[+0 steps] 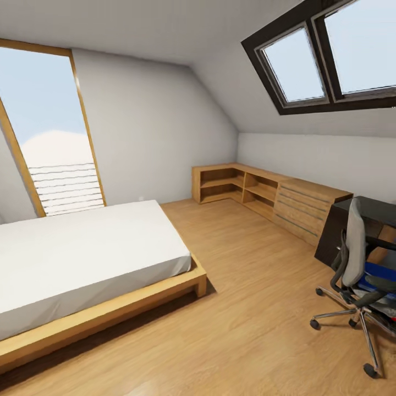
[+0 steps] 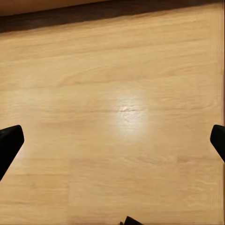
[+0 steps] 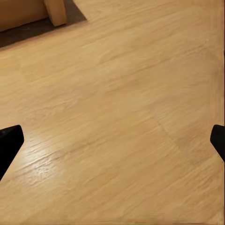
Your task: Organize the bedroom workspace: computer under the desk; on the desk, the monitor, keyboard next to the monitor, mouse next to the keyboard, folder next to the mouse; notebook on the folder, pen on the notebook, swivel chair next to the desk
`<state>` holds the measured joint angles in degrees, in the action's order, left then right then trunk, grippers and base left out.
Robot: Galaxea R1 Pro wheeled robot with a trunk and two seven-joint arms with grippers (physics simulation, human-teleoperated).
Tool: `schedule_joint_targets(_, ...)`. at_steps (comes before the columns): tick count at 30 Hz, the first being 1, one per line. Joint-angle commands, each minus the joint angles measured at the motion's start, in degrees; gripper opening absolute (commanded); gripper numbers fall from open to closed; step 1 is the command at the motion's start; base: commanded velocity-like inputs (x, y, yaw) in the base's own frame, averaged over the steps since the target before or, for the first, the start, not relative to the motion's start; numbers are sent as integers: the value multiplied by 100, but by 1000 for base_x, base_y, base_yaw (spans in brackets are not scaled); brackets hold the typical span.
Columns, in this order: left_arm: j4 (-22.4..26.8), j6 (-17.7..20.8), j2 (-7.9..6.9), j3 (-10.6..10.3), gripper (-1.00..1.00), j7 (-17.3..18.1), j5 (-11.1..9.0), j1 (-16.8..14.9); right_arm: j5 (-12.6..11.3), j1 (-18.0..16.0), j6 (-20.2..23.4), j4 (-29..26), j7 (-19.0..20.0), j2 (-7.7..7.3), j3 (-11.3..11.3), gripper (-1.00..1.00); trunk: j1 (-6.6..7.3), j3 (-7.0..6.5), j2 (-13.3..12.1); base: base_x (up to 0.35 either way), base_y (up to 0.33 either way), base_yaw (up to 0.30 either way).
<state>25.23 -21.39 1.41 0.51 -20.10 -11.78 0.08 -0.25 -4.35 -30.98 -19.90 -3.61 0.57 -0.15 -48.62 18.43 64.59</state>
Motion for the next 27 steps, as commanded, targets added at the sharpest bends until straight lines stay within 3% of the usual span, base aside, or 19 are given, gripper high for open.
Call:
schedule_joint_targets(1,-5,-17,1,1,100,-4,-20,1,-7,-5,-11,0,-17,-3,-4,100,0,5,4,0,0,-282)
schedule_joint_targets(6,-38,-22,6,0,100,-5,-18,-2,-7,-5,12,-13,67,-28,-11,100,0,8,4,0,0,-285)
schedule_joint_targets(7,-44,-23,8,-3,100,-3,-17,-1,14,-5,20,10,301,-14,-11,100,0,11,4,0,0,-281)
schedule_joint_targets(27,-53,-18,9,-7,100,-2,-17,0,7,-5,29,13,320,7,-1,100,0,52,4,0,0,-273)
